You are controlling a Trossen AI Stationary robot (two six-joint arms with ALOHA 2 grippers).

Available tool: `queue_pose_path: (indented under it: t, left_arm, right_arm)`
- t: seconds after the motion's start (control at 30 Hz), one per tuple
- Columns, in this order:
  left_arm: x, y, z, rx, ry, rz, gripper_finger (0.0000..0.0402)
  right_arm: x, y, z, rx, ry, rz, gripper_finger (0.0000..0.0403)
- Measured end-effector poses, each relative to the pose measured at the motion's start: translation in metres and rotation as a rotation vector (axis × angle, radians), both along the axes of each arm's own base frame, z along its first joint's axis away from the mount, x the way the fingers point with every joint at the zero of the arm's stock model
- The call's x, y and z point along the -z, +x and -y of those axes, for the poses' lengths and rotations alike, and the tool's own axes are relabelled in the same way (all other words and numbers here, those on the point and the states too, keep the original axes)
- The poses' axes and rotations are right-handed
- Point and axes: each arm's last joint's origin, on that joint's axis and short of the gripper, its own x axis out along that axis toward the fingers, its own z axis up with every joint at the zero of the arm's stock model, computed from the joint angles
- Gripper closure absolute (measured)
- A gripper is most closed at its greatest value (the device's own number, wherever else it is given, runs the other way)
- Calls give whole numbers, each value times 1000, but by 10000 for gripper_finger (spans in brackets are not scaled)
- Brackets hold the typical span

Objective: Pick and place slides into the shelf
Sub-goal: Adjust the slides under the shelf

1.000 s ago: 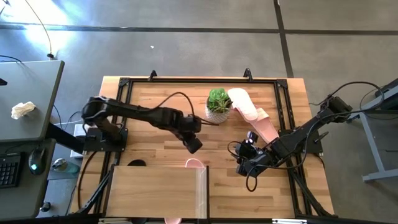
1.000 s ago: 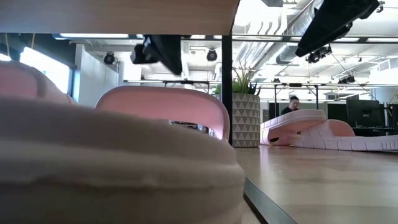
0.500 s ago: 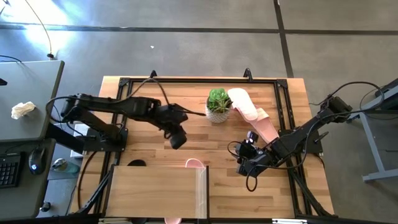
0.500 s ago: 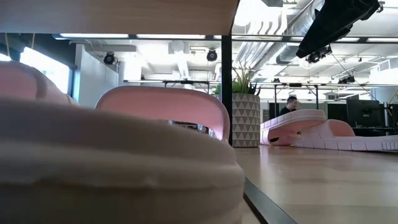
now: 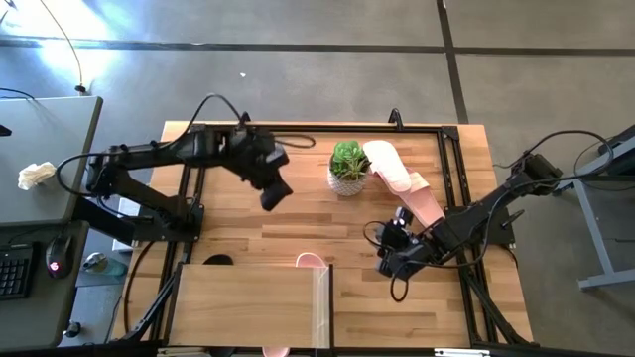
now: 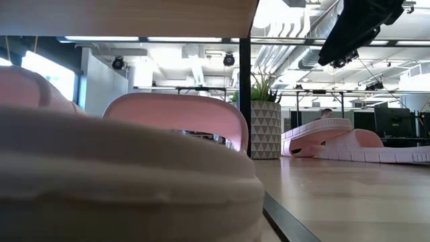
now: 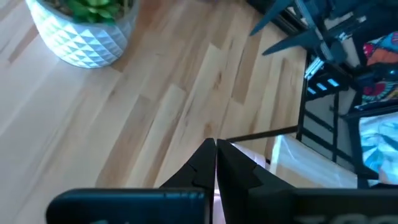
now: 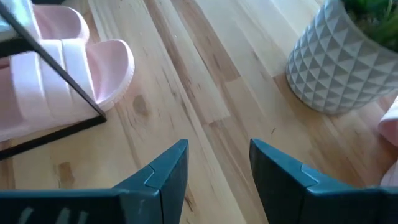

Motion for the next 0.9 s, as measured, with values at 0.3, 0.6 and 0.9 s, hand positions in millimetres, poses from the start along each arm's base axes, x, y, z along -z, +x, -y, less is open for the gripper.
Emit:
queue_pose_path:
  t: [0.3, 0.6, 0.9]
  left_arm:
    - [-16, -14, -45, 33, -64, 212, 399]
    - [-17, -37, -85, -74, -84, 248, 399]
    - [-19, -59, -110, -89, -136, 311, 399]
  right_arm:
    - [1, 3, 7, 8, 20, -32, 242]
    - [1, 3, 9, 17, 20, -35, 242]
    - [2, 2, 9, 19, 16, -43, 242]
